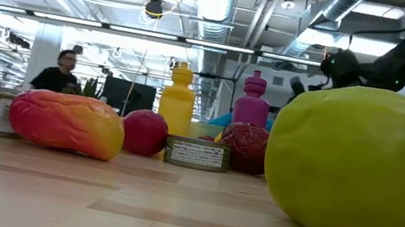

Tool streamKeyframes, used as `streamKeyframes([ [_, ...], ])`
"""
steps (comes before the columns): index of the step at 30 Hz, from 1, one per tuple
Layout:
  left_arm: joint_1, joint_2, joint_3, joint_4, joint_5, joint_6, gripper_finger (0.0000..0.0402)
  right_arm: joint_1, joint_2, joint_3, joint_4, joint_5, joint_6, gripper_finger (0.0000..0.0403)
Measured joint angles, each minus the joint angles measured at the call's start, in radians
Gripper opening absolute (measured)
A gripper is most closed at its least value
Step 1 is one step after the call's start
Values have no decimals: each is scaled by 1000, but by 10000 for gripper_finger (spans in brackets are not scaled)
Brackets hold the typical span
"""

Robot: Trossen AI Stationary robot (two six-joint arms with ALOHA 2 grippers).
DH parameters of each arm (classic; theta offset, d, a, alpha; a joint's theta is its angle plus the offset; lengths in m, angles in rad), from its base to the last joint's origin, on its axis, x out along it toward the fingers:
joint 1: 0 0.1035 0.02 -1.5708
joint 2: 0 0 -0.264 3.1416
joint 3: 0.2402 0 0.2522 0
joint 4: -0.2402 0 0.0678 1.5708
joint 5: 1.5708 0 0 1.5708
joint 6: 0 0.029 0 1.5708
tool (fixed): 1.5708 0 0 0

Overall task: Pick & Place Food Item
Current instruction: Adjust the blue tumbler in the yellow bin

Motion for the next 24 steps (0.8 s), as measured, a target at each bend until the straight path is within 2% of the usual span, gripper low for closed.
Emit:
streamKeyframes([
  [4, 0, 0, 0, 0, 0, 3, 290, -17, 10, 0, 36, -59, 21, 269],
  [9, 0, 0, 0, 0, 0, 4, 290, -18, 12, 1, 31, -78, 18, 259],
  [16, 0, 0, 0, 0, 0, 4, 290, -18, 12, 1, 32, -129, 21, 214],
  [24, 0, 0, 0, 0, 0, 4, 290, -16, 12, 1, 19, -133, 0, 170],
])
